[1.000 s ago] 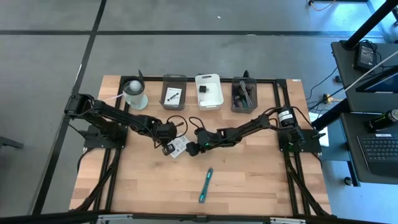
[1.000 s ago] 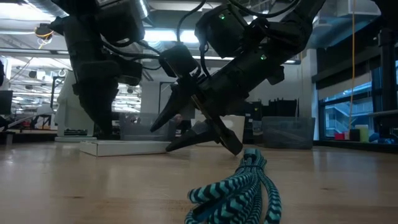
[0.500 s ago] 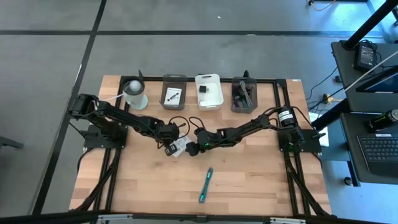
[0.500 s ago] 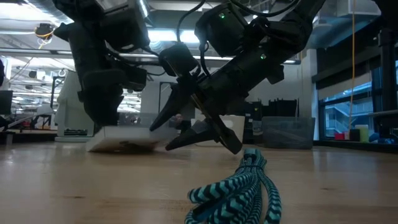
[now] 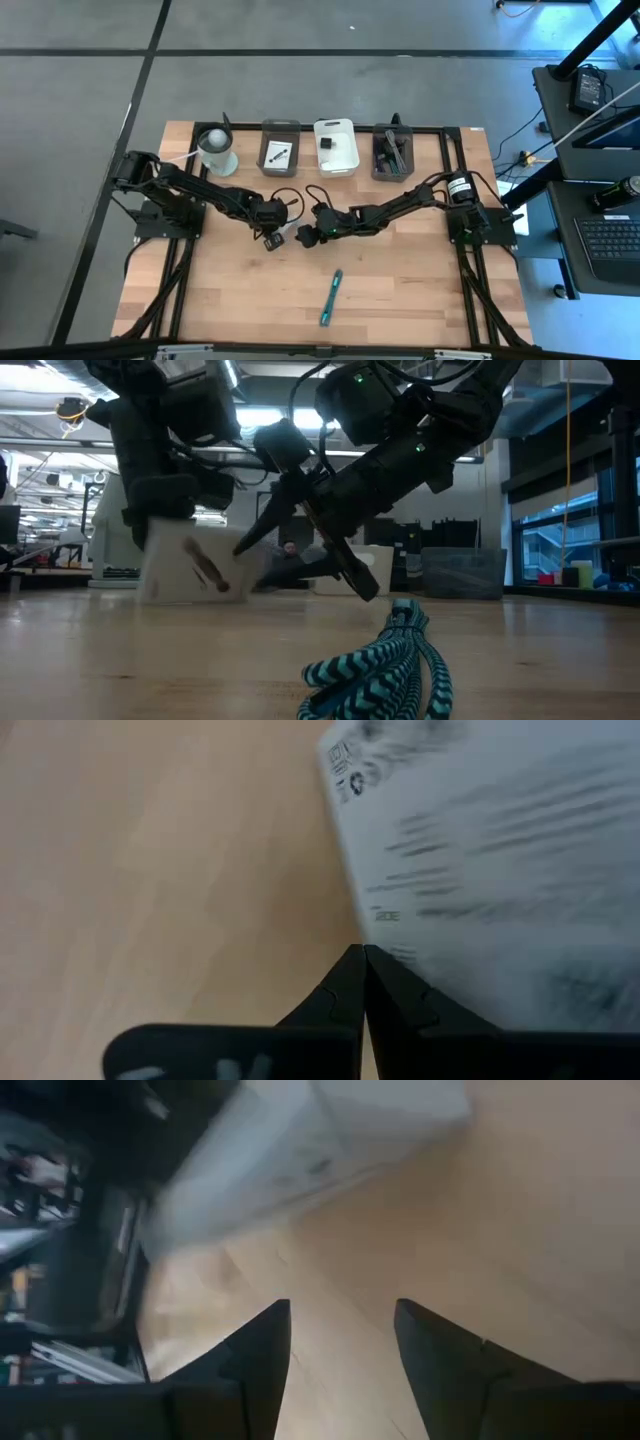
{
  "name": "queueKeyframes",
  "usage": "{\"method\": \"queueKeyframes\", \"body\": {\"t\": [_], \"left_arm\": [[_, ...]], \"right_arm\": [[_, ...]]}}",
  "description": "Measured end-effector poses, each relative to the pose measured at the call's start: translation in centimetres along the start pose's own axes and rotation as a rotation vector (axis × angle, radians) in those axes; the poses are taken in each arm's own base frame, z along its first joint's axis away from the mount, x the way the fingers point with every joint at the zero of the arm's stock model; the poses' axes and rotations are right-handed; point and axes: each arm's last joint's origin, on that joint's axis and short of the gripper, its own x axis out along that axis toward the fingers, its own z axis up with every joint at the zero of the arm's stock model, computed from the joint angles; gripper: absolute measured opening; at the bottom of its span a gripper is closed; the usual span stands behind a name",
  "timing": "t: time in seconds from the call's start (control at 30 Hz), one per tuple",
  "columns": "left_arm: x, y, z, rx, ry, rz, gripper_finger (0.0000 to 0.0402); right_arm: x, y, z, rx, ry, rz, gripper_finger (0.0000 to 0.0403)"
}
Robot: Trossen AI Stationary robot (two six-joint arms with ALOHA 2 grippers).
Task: Pick and place items into bin
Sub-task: Put the card reader box into the left black bin
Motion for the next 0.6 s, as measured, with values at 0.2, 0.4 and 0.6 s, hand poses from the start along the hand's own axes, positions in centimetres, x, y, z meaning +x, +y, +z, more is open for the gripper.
{"method": "queueKeyframes", "body": {"t": [0.2, 0.4, 0.6], "left_arm": [[0.09, 0.09, -0.18, 0.000, 0.016, 0.006, 0.0002], [0.08, 0.08, -0.15, -0.001, 0.013, 0.005, 0.0003], [0.07, 0.07, -0.13, -0.001, 0.010, 0.005, 0.0002]], "right_arm": [[-0.01, 0.27, 0.09, 0.047, -0.003, 0.027, 0.0184], [-0.04, 0.26, 0.26, 0.033, 0.046, 0.043, 0.0184], [-0.10, 0.34, 0.51, 0.065, -0.007, 0.036, 0.0184]]}}
